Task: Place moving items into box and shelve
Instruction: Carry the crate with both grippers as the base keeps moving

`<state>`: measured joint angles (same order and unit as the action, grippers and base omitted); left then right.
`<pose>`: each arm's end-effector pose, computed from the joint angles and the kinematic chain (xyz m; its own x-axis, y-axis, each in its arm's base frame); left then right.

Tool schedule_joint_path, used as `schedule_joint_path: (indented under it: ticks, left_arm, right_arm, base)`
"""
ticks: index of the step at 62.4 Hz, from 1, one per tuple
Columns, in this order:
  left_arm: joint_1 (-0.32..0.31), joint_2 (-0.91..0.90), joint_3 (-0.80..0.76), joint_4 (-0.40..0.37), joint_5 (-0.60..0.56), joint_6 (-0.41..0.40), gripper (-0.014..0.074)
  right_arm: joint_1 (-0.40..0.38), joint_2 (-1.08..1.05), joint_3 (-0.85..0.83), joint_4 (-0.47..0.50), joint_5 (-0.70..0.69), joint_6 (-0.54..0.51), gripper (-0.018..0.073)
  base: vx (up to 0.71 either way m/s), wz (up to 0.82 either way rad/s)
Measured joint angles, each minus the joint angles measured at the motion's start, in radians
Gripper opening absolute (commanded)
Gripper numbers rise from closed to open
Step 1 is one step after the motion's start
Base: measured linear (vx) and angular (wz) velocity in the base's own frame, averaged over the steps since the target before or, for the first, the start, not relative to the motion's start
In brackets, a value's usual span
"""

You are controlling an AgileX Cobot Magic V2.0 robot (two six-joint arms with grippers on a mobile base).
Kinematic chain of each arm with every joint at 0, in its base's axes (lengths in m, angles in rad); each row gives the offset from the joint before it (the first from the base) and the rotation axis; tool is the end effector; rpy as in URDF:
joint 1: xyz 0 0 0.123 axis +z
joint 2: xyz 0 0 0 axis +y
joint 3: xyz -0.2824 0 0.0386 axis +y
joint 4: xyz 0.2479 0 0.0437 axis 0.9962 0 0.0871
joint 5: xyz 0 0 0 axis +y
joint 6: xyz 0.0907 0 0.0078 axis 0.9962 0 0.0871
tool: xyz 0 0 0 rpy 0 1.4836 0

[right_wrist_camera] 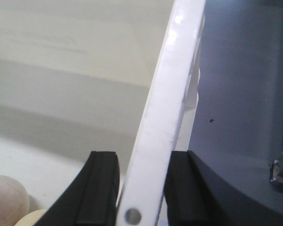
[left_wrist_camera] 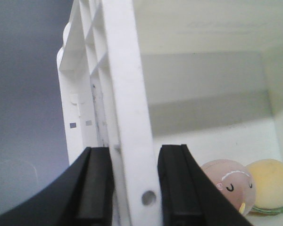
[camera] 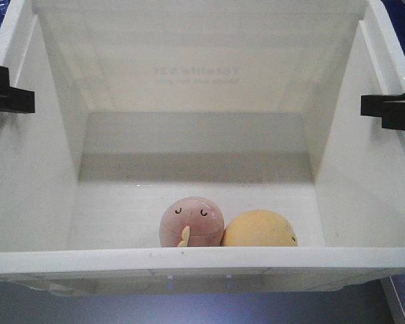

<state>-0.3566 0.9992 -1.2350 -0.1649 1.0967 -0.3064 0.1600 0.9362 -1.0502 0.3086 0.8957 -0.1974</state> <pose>0.1595 -0.0736 0.4191 -0.7696 -0.1071 -0.6295 0.1689 0.9166 -0.3624 0.1685 0.0491 0.3899 -0.6134 -0.0997 -0.7834 -0.3386 0.9294 0.1468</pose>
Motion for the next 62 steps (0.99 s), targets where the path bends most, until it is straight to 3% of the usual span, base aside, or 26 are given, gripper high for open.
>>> schedule_joint_path:
  ticks: [62]
  left_arm:
    - [0.0, 0.0, 0.0, 0.0, 0.0, 0.0, -0.0003]
  right_arm:
    - [0.0, 0.0, 0.0, 0.0, 0.001, 0.0, -0.0006]
  base:
    - [0.46, 0.0]
